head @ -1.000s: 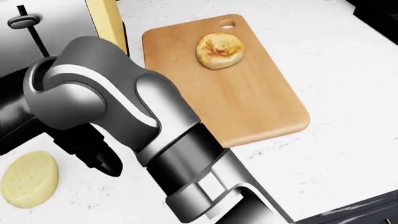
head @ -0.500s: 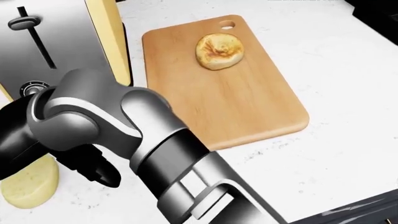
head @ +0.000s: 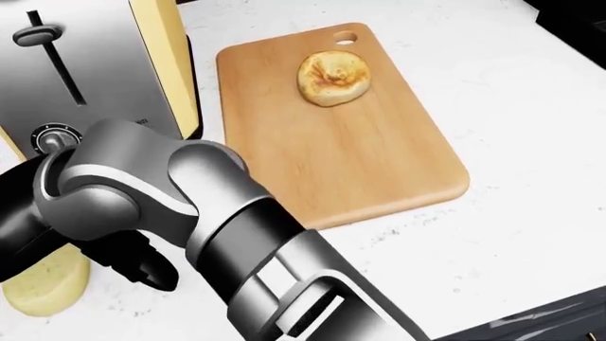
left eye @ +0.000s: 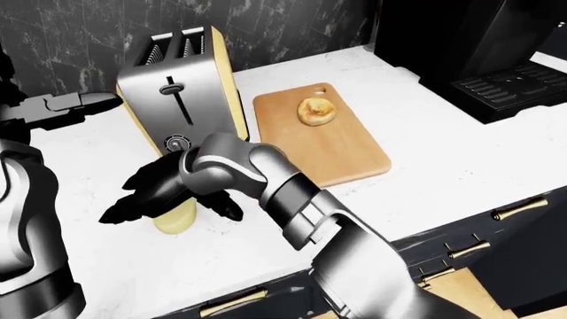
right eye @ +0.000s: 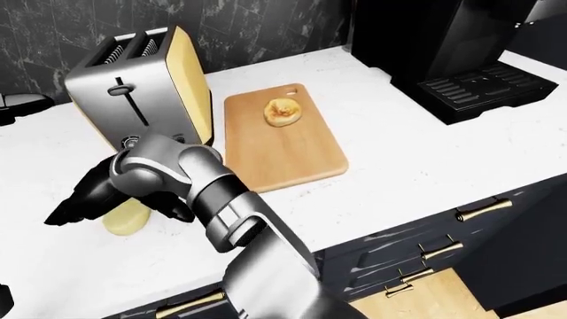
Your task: Place the bread and cheese on the cutting board.
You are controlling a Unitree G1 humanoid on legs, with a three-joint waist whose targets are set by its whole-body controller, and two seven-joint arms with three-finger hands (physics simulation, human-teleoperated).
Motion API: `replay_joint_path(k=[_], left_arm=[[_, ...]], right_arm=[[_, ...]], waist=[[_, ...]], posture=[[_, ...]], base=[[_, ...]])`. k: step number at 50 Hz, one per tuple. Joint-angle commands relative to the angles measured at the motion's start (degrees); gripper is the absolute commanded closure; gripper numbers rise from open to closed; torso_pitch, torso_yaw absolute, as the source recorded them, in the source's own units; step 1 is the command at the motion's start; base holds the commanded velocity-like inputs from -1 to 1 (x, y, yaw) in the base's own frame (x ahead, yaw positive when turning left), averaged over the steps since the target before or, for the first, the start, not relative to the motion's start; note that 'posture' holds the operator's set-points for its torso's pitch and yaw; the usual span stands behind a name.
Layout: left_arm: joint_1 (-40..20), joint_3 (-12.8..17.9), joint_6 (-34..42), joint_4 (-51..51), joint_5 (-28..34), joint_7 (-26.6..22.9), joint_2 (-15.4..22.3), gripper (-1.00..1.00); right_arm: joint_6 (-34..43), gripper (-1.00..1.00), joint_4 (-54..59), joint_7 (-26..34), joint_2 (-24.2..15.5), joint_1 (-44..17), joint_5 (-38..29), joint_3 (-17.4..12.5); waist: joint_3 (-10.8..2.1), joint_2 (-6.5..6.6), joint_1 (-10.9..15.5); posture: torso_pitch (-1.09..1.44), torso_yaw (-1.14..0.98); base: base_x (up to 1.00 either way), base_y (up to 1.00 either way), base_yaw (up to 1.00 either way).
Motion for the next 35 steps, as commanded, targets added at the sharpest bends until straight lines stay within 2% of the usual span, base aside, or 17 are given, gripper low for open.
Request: replay_joint_path(k=[1, 3, 6, 8, 10, 13, 14, 16, 19, 28, 32, 35], left_arm=[[-1.41, 0.96, -1.4, -1.48, 0.05, 0.04, 1.27, -1.0], [-1.42, 0.95, -1.27, -1.66, -0.02, 0.12, 1.29, -1.0], [-1.4, 1.02, -1.13, -1.79, -0.09, 0.15, 1.36, -1.0], [-1.31, 1.17, -0.8, -2.13, -0.28, 0.18, 1.46, -1.0], [-1.47, 0.98, -0.98, -1.88, -0.14, 0.24, 1.4, -1.0], [-1.49, 1.04, -1.03, -1.75, -0.16, 0.22, 1.46, -1.0], [-1.18, 1.12, -1.26, -1.8, -0.1, 0.25, 1.3, -1.0], [-1.15, 1.14, -1.32, -1.76, -0.1, 0.23, 1.31, -1.0], [-1.03, 1.18, -1.21, -1.92, -0.13, 0.23, 1.33, -1.0], [-1.22, 1.06, -1.11, -1.95, -0.09, 0.24, 1.34, -1.0], [-1.28, 0.98, -1.14, -1.89, -0.08, 0.17, 1.35, -1.0], [-1.37, 1.0, -1.04, -1.94, -0.08, 0.15, 1.41, -1.0]], right_arm=[[-0.07, -1.0, -1.78, -2.05, 0.05, -2.18, 0.54, -0.93], [0.12, -0.97, -1.72, -2.28, 0.32, -2.39, 0.44, -1.06], [0.1, 0.16, -1.83, -2.06, 0.53, -2.52, 0.46, -1.13], [0.05, 0.37, -1.61, -2.16, 0.52, -2.8, 0.47, -1.21], [-0.12, 0.48, -1.41, -2.29, 0.48, -2.91, 0.37, -1.17], [-0.16, 0.51, -0.97, -2.61, 0.3, -3.17, 0.28, -1.26], [-0.38, 0.75, -0.84, -2.71, 0.19, -3.04, 0.3, -1.28], [-0.47, 0.89, -0.72, -2.85, 0.13, -3.06, 0.31, -1.32], [-0.43, 1.0, -0.78, -2.81, 0.18, -2.99, 0.36, -1.36], [0.44, 1.0, -1.17, -1.44, -0.1, -4.9, 2.37, -2.48], [1.38, 1.0, 0.28, -1.96, -1.43, -8.61, 5.29, -4.0], [1.4, 1.0, 0.49, -2.0, -2.52, -9.37, 6.65, -3.99]], waist=[[-1.46, 0.69, -0.04], [-1.45, 0.69, -0.02], [-1.41, 0.67, 0.01], [-1.39, 0.67, 0.01], [-1.41, 0.69, 0.02], [-1.35, 0.68, 0.1], [-1.36, 0.69, 0.1], [-1.39, 0.69, 0.12], [-1.42, 0.71, 0.16], [-1.33, 0.57, 0.12], [-1.32, 0.55, 0.04], [-1.19, 0.48, 0.05]], posture=[[0.0, 0.0], [0.0, 0.0], [0.0, 0.0], [0.0, 0.0], [0.0, 0.0], [0.0, 0.0], [0.0, 0.0], [0.0, 0.0], [0.0, 0.0], [0.0, 0.0], [0.0, 0.0], [0.0, 0.0]], base=[[0.0, 0.0, 0.0], [0.0, 0.0, 0.0], [0.0, 0.0, 0.0], [0.0, 0.0, 0.0], [0.0, 0.0, 0.0], [0.0, 0.0, 0.0], [0.0, 0.0, 0.0], [0.0, 0.0, 0.0], [0.0, 0.0, 0.0], [0.0, 0.0, 0.0], [0.0, 0.0, 0.0], [0.0, 0.0, 0.0]])
